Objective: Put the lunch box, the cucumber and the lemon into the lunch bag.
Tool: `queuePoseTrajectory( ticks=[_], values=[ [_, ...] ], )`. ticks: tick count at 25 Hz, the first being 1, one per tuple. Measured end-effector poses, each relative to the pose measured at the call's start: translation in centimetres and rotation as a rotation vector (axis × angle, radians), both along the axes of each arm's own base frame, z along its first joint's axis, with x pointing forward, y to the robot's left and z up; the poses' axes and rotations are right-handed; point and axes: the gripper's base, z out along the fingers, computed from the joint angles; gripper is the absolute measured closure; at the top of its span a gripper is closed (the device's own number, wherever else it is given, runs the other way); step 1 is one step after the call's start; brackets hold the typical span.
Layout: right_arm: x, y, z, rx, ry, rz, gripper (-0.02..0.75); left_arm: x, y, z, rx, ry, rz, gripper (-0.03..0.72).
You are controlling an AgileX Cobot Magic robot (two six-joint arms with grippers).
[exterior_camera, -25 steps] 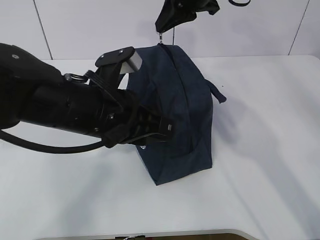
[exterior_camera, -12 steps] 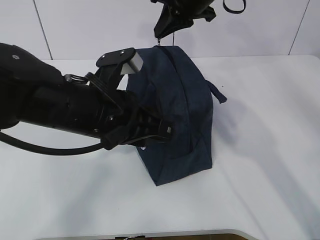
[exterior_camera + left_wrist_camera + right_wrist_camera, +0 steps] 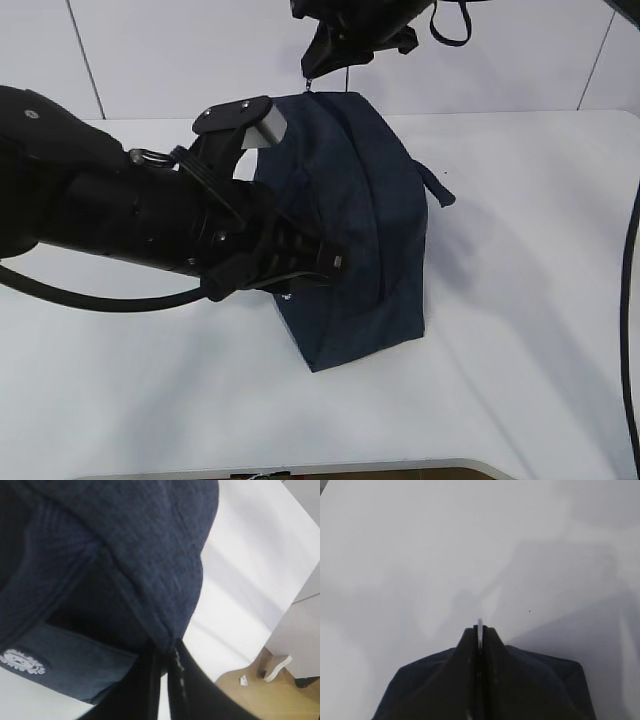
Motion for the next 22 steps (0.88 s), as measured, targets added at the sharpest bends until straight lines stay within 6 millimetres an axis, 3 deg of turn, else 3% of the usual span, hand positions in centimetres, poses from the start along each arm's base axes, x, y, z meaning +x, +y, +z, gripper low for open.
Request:
queuePoseTrajectory(
  ticks=[7,22],
  values=[
    [1.3,0.3,-2.1,0.017,-0.008,-0.032,0.733,0.0,0.0,0.0,0.005,-0.003,-0.009,0.702],
    [1.8,0.3,-3.1,0.004,-0.02,-0.029,0.733,-0.1,0.1,-0.1,0.027,-0.024,-0.032,0.702]
  ],
)
